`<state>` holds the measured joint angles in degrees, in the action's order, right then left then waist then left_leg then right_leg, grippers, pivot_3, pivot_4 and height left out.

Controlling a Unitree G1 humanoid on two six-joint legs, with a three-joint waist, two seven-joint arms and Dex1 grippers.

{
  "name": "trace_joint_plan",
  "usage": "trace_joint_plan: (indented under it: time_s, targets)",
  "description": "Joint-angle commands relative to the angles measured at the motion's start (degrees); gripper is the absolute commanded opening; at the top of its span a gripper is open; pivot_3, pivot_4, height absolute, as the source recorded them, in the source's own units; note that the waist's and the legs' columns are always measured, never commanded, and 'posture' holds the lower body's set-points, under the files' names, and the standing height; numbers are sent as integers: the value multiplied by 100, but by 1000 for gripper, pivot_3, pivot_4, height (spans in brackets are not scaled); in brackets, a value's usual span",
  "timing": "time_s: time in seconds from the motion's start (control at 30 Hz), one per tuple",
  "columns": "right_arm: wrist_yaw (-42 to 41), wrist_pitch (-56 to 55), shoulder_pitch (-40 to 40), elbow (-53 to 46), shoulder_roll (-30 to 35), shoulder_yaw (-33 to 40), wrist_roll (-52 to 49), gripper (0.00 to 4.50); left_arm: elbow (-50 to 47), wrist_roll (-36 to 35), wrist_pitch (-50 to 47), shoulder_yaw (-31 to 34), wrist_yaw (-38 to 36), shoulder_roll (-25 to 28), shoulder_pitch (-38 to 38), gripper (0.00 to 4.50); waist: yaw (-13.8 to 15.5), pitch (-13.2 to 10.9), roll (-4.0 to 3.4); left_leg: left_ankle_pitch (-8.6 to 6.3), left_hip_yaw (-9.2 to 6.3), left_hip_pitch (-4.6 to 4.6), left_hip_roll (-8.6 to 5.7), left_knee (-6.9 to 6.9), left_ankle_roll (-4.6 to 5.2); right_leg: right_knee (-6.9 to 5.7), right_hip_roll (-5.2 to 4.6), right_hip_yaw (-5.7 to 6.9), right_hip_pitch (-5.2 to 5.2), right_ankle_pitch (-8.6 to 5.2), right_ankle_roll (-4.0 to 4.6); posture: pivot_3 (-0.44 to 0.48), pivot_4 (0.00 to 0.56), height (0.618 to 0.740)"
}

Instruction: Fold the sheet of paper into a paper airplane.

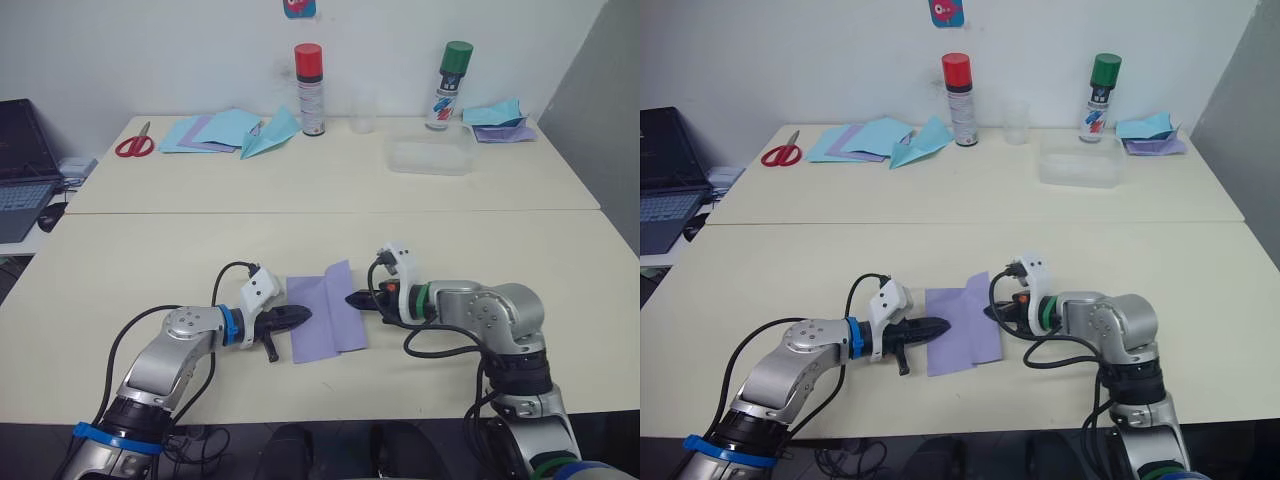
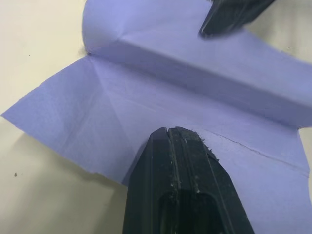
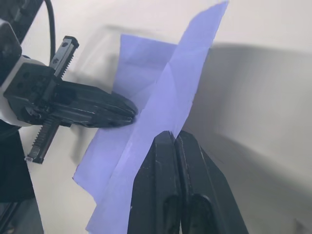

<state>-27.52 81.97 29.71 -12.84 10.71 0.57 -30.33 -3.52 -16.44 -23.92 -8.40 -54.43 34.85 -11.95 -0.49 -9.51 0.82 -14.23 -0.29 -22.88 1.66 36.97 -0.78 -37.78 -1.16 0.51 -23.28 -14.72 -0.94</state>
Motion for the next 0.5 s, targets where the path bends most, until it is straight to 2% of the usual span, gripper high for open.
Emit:
trace_joint_plan:
  time_s: [0.03,0.5]
  targets:
    - [57,195,-7,-308,97,198,-176,35,246,210,124,-143,24,-49,-53,0,5,0,0,0,1,0,0,0,0,0,0,0,0,0,0,0,150,740]
    - [91,488,-462,-695,524,325,-356,35,429,443,531,-348,-255,-19,-202,0,25,0,0,1,20,-1,-2,4,2,3,-3,-10,1,-1,-2,0,150,740]
